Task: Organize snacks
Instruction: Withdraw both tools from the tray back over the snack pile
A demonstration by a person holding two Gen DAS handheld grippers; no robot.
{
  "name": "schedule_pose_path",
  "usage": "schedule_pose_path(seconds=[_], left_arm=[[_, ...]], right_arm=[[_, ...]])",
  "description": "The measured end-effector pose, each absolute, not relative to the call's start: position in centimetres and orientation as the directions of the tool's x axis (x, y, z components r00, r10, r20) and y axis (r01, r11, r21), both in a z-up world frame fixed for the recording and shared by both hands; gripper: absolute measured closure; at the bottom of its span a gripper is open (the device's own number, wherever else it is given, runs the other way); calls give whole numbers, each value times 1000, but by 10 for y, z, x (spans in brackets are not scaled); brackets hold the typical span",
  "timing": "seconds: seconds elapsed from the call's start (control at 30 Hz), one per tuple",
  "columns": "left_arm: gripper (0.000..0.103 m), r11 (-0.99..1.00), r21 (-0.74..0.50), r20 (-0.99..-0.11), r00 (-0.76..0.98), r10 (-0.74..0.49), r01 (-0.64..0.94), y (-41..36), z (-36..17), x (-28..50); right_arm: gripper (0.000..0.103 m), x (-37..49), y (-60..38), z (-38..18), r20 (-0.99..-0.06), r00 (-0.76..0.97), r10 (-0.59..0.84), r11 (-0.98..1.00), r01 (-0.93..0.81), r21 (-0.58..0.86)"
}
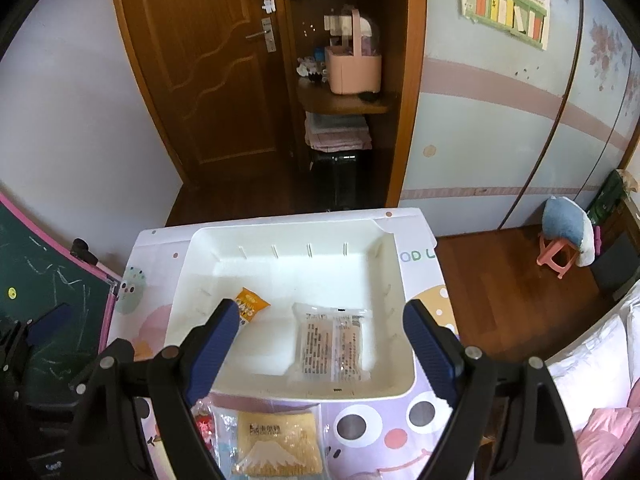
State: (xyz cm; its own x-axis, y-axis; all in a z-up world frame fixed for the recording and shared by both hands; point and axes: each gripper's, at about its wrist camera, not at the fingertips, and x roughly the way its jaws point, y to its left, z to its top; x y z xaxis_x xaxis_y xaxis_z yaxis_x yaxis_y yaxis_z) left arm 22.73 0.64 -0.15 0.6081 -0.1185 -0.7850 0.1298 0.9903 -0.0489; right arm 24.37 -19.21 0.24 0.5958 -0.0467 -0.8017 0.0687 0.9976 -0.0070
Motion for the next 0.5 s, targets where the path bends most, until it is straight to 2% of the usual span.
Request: schedule_pose_path(seconds=[0.5], left_arm=[[4,995,-29,-744,663,-83,92,6,40,145]], right_arm=[[18,164,-189,48,-740,673,-20,999,-13,-38]])
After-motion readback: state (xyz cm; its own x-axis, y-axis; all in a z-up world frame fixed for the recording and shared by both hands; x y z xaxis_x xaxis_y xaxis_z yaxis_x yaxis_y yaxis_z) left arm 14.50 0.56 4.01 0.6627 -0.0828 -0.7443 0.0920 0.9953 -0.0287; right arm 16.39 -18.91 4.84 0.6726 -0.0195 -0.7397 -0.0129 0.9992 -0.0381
